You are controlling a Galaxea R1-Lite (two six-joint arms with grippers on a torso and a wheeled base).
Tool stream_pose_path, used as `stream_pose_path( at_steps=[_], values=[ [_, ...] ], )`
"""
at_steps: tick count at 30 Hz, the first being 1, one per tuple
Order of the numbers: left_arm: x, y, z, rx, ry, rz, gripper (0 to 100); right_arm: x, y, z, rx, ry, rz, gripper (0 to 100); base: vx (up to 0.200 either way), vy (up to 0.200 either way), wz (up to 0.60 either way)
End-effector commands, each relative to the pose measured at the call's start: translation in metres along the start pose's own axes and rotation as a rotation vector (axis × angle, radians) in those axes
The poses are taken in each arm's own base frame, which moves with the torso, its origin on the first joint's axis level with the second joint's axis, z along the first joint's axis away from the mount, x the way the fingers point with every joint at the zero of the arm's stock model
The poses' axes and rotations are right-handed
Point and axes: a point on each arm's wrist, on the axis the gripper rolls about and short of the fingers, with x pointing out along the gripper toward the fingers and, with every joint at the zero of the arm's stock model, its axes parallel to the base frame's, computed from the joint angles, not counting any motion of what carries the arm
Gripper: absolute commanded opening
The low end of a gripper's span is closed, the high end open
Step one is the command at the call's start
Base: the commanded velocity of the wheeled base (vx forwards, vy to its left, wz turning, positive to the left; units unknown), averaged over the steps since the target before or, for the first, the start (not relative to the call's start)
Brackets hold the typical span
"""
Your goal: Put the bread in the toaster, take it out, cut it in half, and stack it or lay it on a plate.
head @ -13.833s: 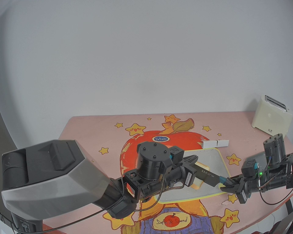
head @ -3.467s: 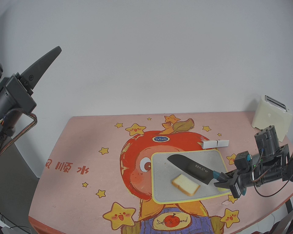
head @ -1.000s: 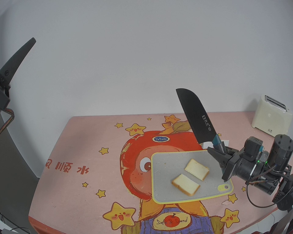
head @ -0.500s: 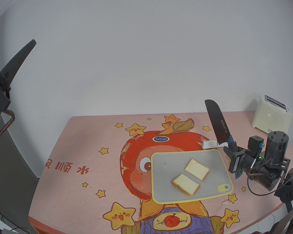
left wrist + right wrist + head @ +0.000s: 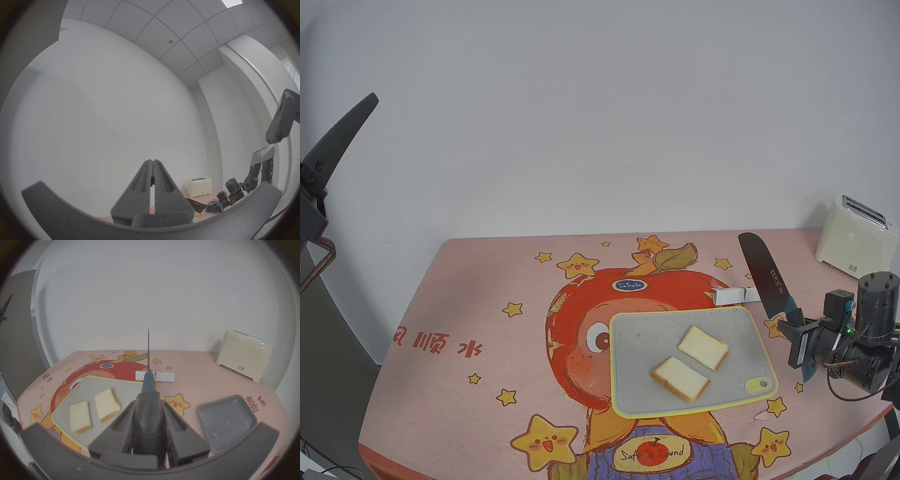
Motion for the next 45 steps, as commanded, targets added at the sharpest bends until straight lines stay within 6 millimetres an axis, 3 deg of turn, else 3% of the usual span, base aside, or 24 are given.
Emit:
stream_pose_path(
  at_steps=[1,14,26,28,29,32,35,38,41,42,43,44,45],
  values=[
    [-0.001,0.0,-0.004,-0.004,0.014,0.001,0,0.001,-0.001,0.0,0.005,0.003,-0.008,0,0.0,0.0,0.0],
    [-0.002,0.001,-0.009,-0.008,0.033,0.007,0,0.014,-0.001,-0.015,-0.015,0.089,-0.015,0,0.0,0.0,0.0],
    [-0.004,0.002,-0.028,-0.074,0.163,0.021,0,0.016,-0.001,-0.017,-0.02,0.103,-0.018,0,0.0,0.0,0.0],
    [-0.003,-0.001,-0.046,-0.161,0.276,0.009,0,0.016,0.0,-0.017,-0.021,0.101,-0.016,0,0.0,0.0,0.0],
    [-0.003,-0.009,-0.063,-0.22,0.37,-0.027,0,0.015,0.0,-0.016,-0.019,0.093,-0.015,0,0.0,0.0,0.0],
    [0.006,-0.036,-0.086,-0.291,0.515,-0.137,0,0.013,-0.001,-0.014,-0.015,0.083,-0.016,0,0.0,0.0,0.0],
    [0.036,-0.049,-0.114,-0.329,0.646,-0.148,0,0.011,-0.002,-0.011,-0.011,0.068,-0.016,0,0.0,0.0,0.0],
    [0.056,-0.056,-0.154,-0.329,0.833,-0.124,0,0.011,-0.002,-0.01,-0.011,0.064,-0.015,0,0.0,0.0,0.0],
    [0.054,-0.067,-0.196,-0.289,1.005,-0.056,0,0.01,-0.002,-0.01,-0.011,0.06,-0.015,0,0.0,0.0,0.0],
    [0.054,-0.067,-0.196,-0.289,1.005,-0.056,0,0.01,-0.002,-0.01,-0.011,0.06,-0.015,0,0.0,0.0,0.0],
    [0.051,-0.067,-0.217,-0.264,1.064,-0.001,0,0.009,-0.002,-0.009,-0.011,0.052,-0.013,0,0.0,0.0,0.0],
    [0.051,-0.067,-0.217,-0.264,1.064,-0.001,0,0.009,-0.002,-0.009,-0.011,0.052,-0.013,0,0.0,0.0,0.0],
    [0.053,-0.067,-0.229,-0.255,1.091,0.031,0,0.009,-0.002,-0.008,-0.011,0.047,-0.011,0,0.0,0.0,0.0]
  ],
)
